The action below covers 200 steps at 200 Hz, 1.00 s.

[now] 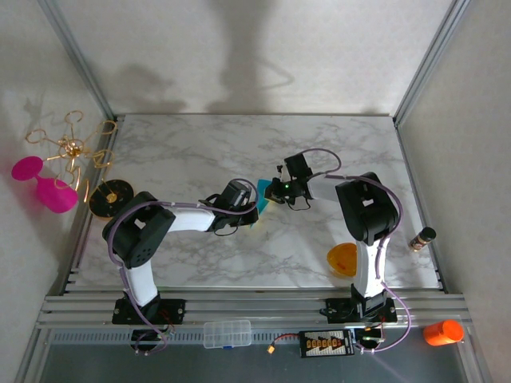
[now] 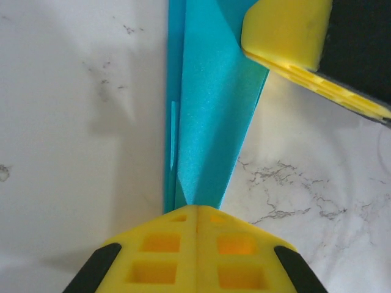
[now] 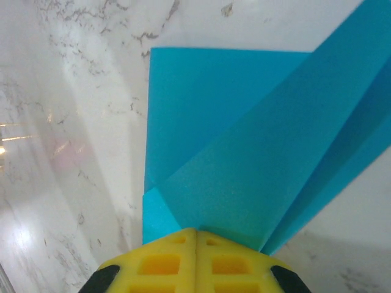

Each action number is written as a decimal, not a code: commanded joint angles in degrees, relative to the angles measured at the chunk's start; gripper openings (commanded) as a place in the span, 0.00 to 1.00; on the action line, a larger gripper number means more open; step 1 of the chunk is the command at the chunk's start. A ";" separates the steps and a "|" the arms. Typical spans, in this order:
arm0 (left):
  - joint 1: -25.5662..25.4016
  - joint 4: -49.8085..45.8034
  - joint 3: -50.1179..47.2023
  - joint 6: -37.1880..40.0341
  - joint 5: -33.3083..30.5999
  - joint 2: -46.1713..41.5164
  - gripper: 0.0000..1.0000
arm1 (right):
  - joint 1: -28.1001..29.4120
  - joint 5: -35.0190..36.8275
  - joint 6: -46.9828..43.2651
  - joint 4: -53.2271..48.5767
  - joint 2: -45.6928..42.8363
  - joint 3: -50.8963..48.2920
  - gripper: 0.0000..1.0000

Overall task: Fold a paper plane with a square sheet of paper (pick it up from the middle)
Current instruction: Fold the wing for the fifth time at the center of the table.

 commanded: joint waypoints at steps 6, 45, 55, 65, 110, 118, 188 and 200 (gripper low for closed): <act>0.14 -10.45 -2.49 1.09 -0.94 2.67 0.00 | -3.62 7.50 -2.47 0.23 2.47 1.93 0.07; 0.29 -11.97 -0.23 1.99 -0.88 0.59 0.00 | -2.73 5.22 -1.97 0.56 2.04 -0.22 0.07; 0.42 -12.29 1.22 2.35 -0.72 -0.84 0.00 | -1.88 4.80 -1.59 0.66 1.17 -1.72 0.07; 0.55 -11.83 2.50 2.40 -0.46 -2.75 0.00 | -0.84 4.54 -0.97 0.84 0.16 -3.23 0.07; 0.82 -6.82 4.01 -0.45 0.19 -4.52 0.00 | 3.17 3.30 5.61 3.68 -4.06 -9.67 0.07; 0.90 -5.97 3.80 -1.12 0.79 -3.54 0.00 | 3.23 3.11 6.89 4.97 -4.75 -10.85 0.07; 1.01 1.10 3.24 -4.72 7.13 2.44 0.00 | 3.50 3.03 8.64 6.20 -5.75 -12.08 0.07; 1.16 0.38 2.52 -4.72 6.56 2.63 0.00 | 3.50 3.58 8.08 5.57 -5.75 -11.96 0.07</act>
